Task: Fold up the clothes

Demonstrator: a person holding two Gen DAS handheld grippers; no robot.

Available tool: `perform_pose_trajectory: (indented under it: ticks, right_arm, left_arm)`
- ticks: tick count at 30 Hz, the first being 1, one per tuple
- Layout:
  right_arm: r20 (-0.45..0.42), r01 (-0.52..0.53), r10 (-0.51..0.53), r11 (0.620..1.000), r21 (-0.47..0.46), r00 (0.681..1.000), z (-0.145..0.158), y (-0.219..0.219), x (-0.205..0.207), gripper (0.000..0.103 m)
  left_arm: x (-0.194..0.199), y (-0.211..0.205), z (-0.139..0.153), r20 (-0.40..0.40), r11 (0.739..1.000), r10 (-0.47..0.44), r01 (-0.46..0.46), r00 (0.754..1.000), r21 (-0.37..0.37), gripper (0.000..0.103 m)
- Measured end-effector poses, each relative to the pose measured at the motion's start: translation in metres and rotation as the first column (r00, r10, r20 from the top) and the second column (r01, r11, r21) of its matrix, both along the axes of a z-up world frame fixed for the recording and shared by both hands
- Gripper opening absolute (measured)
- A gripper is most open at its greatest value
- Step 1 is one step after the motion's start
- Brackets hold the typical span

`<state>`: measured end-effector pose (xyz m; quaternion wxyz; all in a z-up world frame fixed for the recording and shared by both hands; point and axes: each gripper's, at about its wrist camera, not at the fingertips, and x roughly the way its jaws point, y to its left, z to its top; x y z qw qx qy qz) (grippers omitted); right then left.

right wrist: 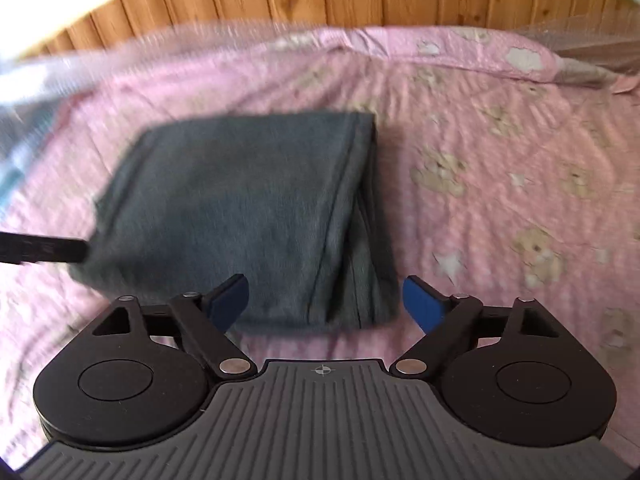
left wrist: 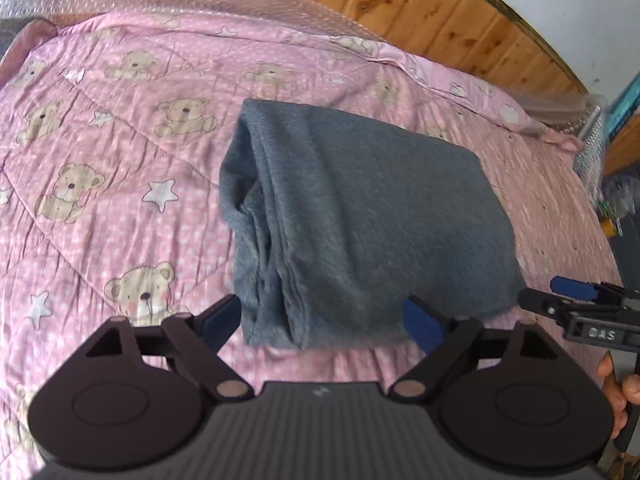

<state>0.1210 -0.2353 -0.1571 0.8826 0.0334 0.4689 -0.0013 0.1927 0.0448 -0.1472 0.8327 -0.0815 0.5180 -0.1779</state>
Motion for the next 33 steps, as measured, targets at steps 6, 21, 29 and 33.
perform_pose_trajectory:
  ticks: [6,21,29,33]
  right_arm:
    - [0.000,0.055,-0.055,0.996,-0.066,0.998,0.025,0.033,-0.037,0.087]
    - [0.080,-0.030,0.030,1.000,0.000,0.996,0.066,0.038,-0.111,0.091]
    - [0.092,-0.054,0.051,0.998,0.033,0.994,0.067,0.008,-0.146,0.091]
    - [0.095,-0.045,0.041,0.998,0.046,0.995,0.066,0.001,-0.154,0.091]
  left_arm:
    - [-0.034,0.001,0.022,0.017,0.999,0.006,-0.005,1.000,-0.033,0.097]
    - [-0.127,-0.050,0.088,0.143,0.986,0.123,-0.137,0.982,0.096,0.103]
    - [-0.170,-0.096,0.108,0.176,0.977,0.153,-0.175,0.972,0.118,0.103]
    - [-0.180,-0.105,0.110,0.166,0.969,0.174,-0.199,0.971,0.144,0.103]
